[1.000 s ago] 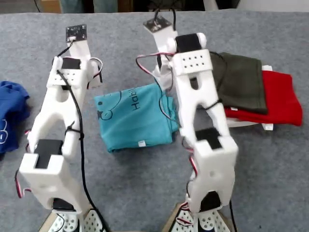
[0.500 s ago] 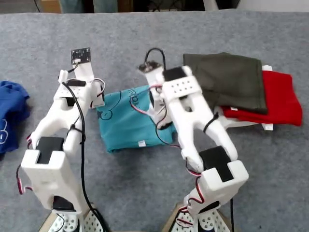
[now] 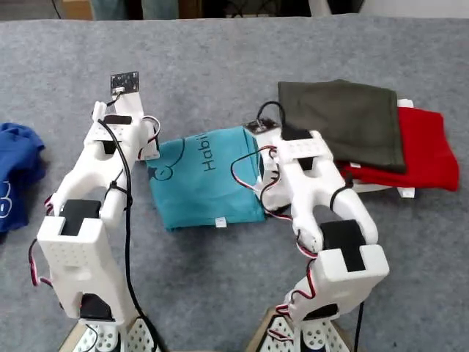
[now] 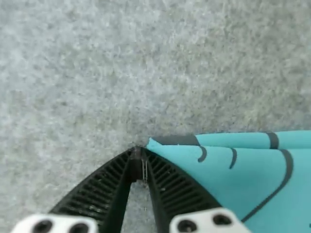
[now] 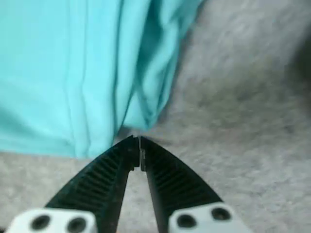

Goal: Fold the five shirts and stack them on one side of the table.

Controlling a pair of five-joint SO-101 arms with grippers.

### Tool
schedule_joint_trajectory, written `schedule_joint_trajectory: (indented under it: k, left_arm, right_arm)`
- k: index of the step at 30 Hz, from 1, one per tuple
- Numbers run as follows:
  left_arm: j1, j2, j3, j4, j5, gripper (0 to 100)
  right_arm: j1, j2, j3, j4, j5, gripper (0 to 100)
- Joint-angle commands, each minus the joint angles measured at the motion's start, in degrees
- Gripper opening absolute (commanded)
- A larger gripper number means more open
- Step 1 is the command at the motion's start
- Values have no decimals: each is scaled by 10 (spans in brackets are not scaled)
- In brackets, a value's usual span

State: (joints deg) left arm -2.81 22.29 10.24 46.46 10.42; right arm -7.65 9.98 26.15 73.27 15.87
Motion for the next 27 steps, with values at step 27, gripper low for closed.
schedule_joint_trajectory:
  k: [27]
  left_arm:
    - [-145,-185,43,127,-4,30]
  right_arm:
    - [-126,-81,-106,31,-382,358]
